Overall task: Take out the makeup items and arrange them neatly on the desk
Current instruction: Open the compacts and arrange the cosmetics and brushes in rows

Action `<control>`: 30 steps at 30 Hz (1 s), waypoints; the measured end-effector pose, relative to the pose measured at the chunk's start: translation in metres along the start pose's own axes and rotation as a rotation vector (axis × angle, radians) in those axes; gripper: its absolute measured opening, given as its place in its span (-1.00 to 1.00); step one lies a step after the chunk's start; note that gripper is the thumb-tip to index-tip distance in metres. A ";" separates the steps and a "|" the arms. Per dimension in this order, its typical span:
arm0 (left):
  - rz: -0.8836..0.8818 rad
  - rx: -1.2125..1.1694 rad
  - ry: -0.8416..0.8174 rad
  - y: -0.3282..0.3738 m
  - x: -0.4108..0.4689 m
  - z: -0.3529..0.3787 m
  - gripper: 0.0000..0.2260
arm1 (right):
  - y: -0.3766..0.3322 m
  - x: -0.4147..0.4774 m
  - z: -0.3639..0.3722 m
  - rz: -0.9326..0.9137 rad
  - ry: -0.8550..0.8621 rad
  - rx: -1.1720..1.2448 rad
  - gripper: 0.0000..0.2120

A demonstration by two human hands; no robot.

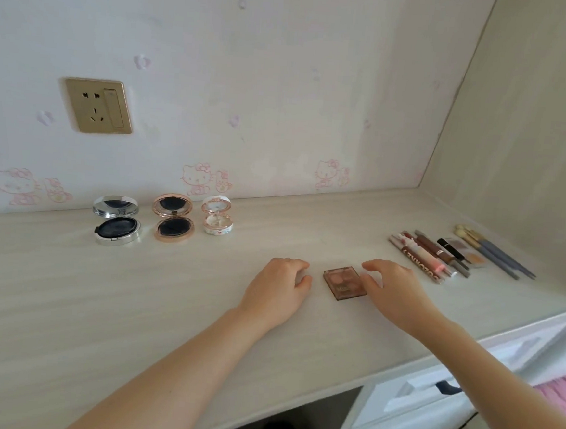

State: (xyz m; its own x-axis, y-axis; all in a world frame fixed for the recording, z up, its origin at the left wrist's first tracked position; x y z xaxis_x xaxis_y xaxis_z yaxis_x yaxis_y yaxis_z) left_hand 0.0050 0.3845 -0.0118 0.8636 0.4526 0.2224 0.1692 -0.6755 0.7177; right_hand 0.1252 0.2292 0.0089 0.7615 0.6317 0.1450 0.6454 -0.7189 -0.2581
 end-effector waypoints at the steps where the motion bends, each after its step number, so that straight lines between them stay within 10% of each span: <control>1: -0.005 -0.022 0.002 0.003 0.003 0.004 -0.65 | 0.002 -0.003 0.002 0.008 -0.010 -0.002 -0.68; 30: -0.202 -0.501 0.078 0.010 -0.007 0.010 -0.74 | -0.021 -0.021 0.000 0.159 0.052 0.433 -0.84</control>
State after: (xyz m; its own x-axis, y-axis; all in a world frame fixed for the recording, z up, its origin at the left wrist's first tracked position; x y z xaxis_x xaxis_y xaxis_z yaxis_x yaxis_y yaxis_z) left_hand 0.0049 0.3687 -0.0130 0.7959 0.5998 0.0819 0.0649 -0.2191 0.9735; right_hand 0.0958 0.2308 0.0117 0.8584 0.4996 0.1164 0.4446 -0.6114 -0.6546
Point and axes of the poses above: each hand's wrist, its own x-axis towards the middle knuckle, its own z-axis out of the palm, y = z × x, the point moved 6 cm from there along x, towards the middle knuckle, and after that the axes turned 11 degrees about -x, right-handed, at the moved point
